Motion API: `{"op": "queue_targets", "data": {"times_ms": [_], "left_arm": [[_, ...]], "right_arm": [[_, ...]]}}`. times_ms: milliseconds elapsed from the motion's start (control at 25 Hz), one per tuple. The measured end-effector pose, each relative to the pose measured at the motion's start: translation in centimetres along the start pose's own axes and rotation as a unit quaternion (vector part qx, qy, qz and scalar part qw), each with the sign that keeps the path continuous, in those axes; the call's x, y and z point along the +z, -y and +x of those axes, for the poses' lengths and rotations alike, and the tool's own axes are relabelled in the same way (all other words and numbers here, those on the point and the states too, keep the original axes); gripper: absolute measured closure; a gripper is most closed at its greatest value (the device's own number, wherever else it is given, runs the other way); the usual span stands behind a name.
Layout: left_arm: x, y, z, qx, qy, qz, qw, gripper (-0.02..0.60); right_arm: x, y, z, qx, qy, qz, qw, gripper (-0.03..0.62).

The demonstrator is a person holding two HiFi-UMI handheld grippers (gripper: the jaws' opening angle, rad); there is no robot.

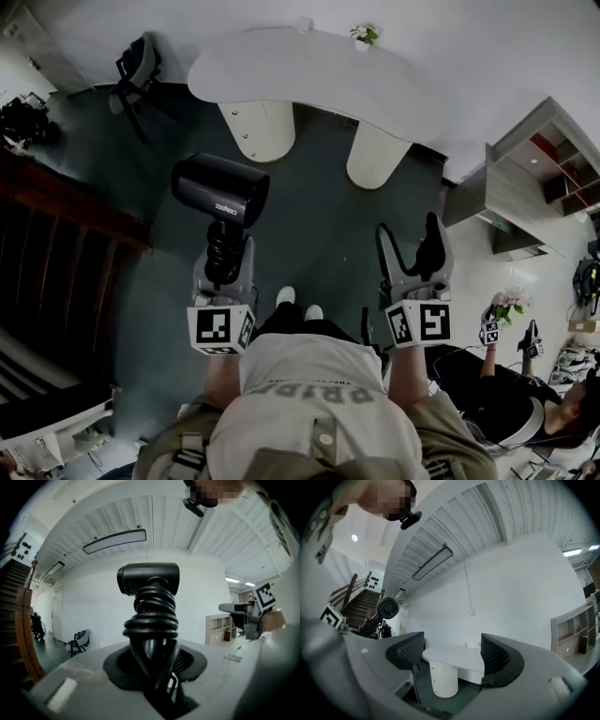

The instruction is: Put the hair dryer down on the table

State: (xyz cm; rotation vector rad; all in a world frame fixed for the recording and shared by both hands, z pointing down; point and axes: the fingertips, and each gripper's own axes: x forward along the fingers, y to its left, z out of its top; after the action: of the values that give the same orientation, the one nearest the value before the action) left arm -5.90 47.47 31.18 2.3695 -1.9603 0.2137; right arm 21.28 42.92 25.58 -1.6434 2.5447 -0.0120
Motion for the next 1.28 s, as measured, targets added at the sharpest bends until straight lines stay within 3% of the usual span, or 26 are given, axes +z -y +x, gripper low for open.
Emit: {"op": "queue_targets", "data": {"times_ms": [360,720,960,1160,1280], "left_arm": [[0.4,-2.1,3.8,-0.007,-0.005,0.011,0.9999,0.436],[3.3,-6.5,10.4,-0.022,0.018,0.018,0.9994,0.436],[3.7,-10.4,13.5,-0.040,0.033,0.027,0.9983,0.436],[5.7,-12.9,18.6,-0.061,0.025,0.028,0.9974,0.436],[5.0,-13.5,19.5,-0.069,0.026,0.030,0.9968,0.436]], "right_arm": [[-1.7,0.9,3.8,-0.015,-0.011,0.013,1.000,0.226],[0.0,1.0,10.6,-0.031,0.009,-0.001,0.999,0.226],[0.2,-0.4,14.3,-0.053,0.023,-0.016,0.998,0.226],[0.8,0.3,18.9,-0.073,0.008,-0.016,0.997,0.226],[0.0,0.2,19.1,-0.083,0.004,-0.021,0.996,0.226]]}}
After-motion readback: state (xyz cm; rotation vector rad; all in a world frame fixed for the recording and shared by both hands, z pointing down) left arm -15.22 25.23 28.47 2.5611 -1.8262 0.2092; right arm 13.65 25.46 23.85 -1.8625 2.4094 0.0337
